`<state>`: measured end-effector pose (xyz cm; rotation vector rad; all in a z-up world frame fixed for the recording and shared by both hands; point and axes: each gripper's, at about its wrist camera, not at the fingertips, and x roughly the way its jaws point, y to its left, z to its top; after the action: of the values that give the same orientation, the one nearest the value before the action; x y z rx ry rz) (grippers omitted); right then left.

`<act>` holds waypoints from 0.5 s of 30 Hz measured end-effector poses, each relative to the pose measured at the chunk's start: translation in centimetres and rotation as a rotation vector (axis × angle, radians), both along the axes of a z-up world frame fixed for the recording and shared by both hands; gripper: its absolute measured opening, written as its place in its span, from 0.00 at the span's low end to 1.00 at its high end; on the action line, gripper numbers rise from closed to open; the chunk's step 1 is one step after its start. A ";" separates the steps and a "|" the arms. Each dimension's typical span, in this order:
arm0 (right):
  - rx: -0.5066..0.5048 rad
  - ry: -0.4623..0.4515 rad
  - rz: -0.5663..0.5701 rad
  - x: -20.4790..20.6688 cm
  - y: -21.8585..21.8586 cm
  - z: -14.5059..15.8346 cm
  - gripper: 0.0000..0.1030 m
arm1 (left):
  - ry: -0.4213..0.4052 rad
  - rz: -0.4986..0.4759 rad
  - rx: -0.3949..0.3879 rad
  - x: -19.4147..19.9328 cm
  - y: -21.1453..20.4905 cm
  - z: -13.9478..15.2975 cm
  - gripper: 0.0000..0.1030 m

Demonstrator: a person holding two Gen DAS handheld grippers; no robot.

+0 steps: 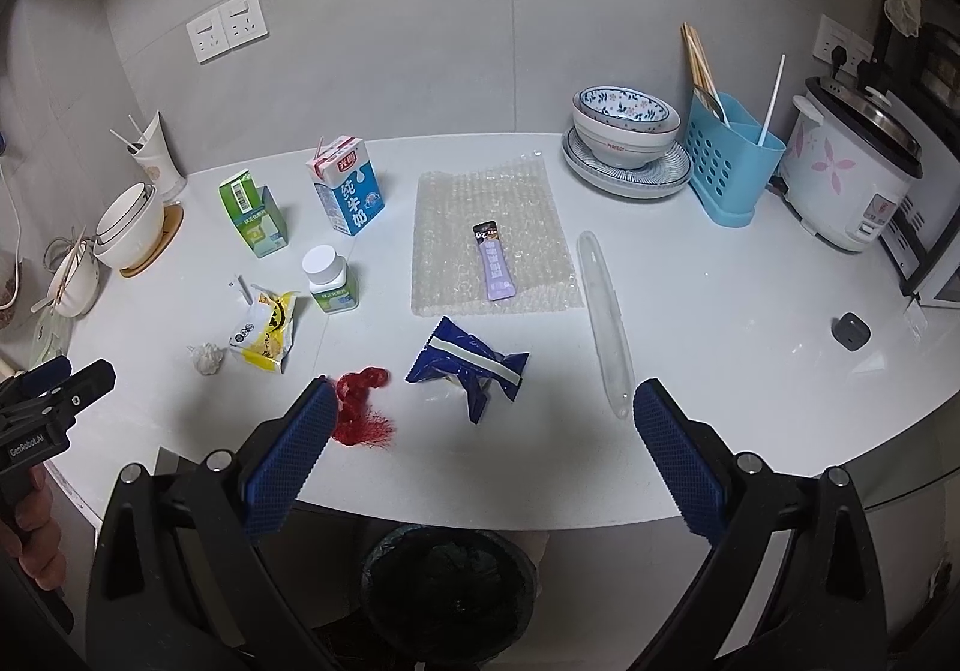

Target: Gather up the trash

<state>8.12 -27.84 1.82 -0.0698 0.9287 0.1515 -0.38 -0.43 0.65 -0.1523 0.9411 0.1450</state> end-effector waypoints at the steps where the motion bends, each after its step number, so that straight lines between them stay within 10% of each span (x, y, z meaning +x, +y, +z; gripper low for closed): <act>1: 0.000 0.000 -0.002 0.0 0.0 0.0 0.92 | 0.000 -0.001 0.000 0.0 0.0 0.1 0.94; 15: 0.002 -0.004 -0.018 -0.1 -0.3 0.2 0.92 | 0.000 -0.008 0.008 -0.1 -0.1 0.2 0.94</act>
<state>8.06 -28.14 2.03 -0.0599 0.9248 0.1356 -0.47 -0.56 0.86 -0.1414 0.9412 0.1410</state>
